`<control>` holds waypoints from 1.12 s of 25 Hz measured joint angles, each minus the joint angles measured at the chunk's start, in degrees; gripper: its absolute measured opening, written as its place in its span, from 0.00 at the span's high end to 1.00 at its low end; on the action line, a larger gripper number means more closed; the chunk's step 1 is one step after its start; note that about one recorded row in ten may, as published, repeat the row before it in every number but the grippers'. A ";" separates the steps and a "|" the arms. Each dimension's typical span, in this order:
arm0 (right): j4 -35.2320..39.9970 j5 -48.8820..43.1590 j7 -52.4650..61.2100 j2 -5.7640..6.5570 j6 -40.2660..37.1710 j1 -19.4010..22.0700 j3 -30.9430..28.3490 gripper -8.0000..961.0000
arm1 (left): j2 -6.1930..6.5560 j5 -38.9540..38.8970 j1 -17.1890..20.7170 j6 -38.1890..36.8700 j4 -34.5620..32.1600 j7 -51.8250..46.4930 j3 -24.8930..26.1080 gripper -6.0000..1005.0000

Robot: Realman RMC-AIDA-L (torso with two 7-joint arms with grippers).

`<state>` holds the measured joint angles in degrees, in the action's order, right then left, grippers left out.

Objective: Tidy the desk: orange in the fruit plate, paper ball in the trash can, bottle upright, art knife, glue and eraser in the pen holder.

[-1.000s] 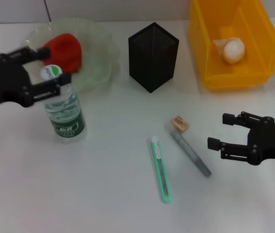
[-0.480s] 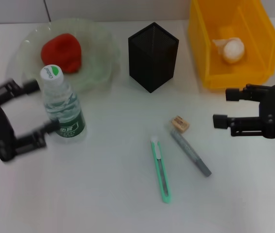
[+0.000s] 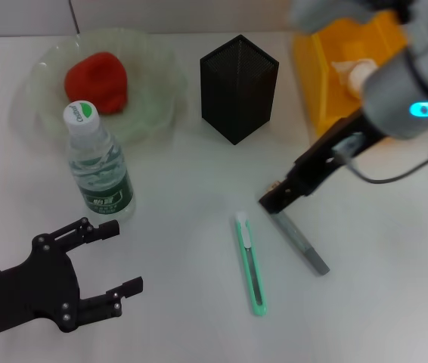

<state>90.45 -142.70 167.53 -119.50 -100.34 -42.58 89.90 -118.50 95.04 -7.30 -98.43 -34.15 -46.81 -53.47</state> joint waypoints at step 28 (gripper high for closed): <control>-32.54 4.83 1.86 -0.38 17.48 -15.29 15.44 0.13 | -0.08 0.24 -1.49 1.77 3.54 1.63 -1.06 0.19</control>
<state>57.91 -137.87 169.39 -119.88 -82.86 -57.87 105.34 -118.57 95.27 -8.78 -96.66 -30.61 -45.18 -54.53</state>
